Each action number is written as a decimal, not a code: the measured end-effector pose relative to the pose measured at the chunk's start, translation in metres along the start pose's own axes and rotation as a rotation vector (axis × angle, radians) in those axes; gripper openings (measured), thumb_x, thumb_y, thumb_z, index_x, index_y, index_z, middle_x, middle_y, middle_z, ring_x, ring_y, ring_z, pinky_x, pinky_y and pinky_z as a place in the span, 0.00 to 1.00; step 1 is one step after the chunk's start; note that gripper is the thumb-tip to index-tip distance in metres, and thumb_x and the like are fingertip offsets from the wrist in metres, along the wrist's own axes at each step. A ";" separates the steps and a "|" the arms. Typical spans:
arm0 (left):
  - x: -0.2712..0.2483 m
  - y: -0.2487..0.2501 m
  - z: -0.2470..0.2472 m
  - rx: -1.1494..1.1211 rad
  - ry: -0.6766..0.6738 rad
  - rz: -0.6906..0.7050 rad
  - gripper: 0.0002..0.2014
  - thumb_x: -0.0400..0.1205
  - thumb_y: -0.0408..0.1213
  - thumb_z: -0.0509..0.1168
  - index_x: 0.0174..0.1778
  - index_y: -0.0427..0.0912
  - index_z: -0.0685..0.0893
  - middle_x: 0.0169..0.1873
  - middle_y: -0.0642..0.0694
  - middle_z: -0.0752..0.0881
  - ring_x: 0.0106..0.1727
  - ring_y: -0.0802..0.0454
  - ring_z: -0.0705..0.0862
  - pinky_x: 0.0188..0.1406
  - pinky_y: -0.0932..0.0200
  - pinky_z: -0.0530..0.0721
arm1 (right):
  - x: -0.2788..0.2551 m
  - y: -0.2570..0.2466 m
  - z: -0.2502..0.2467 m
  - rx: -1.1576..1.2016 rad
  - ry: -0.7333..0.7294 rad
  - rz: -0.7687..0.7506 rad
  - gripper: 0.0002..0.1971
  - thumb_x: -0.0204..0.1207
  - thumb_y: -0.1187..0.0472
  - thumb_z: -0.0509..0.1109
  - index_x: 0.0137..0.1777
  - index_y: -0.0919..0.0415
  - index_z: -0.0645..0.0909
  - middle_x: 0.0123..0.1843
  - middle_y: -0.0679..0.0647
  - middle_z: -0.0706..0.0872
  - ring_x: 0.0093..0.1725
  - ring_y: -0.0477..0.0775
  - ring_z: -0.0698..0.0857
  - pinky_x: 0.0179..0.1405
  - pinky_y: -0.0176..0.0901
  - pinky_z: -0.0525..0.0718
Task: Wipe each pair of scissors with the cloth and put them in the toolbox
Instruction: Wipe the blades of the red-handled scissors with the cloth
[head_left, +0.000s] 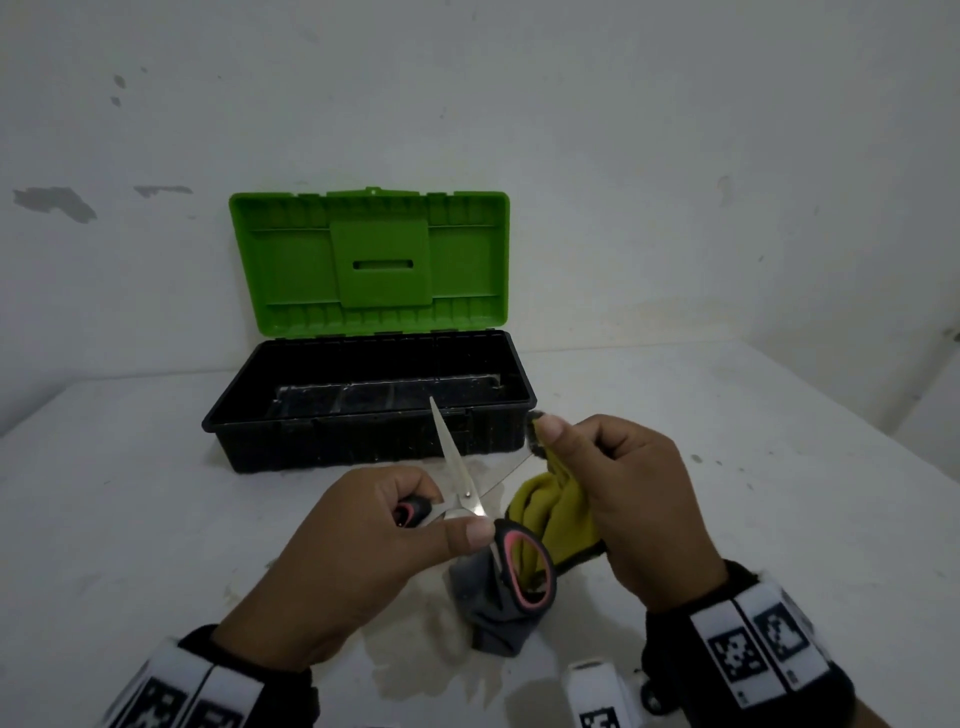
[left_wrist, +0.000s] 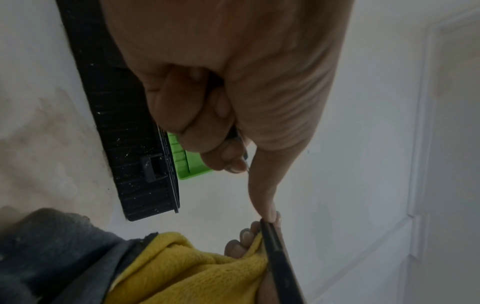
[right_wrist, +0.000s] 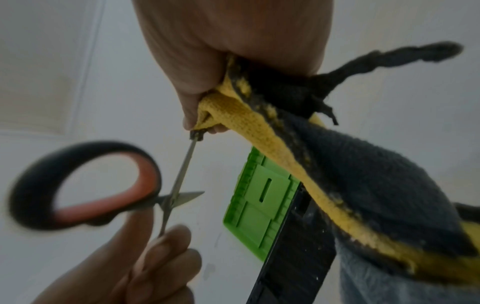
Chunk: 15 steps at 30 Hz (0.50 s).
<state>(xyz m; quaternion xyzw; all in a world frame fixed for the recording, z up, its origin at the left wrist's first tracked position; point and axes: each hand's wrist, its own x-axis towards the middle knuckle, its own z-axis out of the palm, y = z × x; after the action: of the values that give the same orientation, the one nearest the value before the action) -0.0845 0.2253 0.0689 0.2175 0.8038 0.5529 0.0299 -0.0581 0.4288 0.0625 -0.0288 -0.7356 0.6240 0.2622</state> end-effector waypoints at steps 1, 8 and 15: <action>0.000 0.000 0.001 -0.005 0.001 -0.004 0.17 0.61 0.55 0.78 0.23 0.49 0.79 0.18 0.54 0.69 0.22 0.60 0.66 0.22 0.68 0.68 | 0.002 -0.001 -0.001 0.002 0.019 -0.003 0.20 0.69 0.46 0.78 0.25 0.60 0.82 0.30 0.69 0.86 0.31 0.65 0.86 0.33 0.54 0.87; 0.000 0.003 0.000 -0.029 -0.011 0.004 0.17 0.62 0.57 0.79 0.24 0.50 0.82 0.18 0.54 0.70 0.22 0.61 0.66 0.23 0.68 0.68 | -0.004 -0.003 0.003 0.001 -0.024 -0.020 0.20 0.70 0.48 0.79 0.24 0.61 0.81 0.27 0.66 0.86 0.26 0.61 0.83 0.27 0.48 0.83; -0.003 0.001 0.001 0.171 0.123 0.041 0.21 0.62 0.60 0.78 0.29 0.45 0.81 0.20 0.53 0.72 0.22 0.60 0.69 0.22 0.66 0.71 | 0.010 -0.008 -0.014 0.022 0.106 0.024 0.24 0.73 0.47 0.77 0.25 0.65 0.80 0.27 0.66 0.81 0.28 0.64 0.80 0.31 0.50 0.80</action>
<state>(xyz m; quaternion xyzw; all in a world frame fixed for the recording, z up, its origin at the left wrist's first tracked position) -0.0808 0.2250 0.0689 0.2013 0.8437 0.4952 -0.0496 -0.0588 0.4433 0.0751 -0.0677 -0.7134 0.6328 0.2934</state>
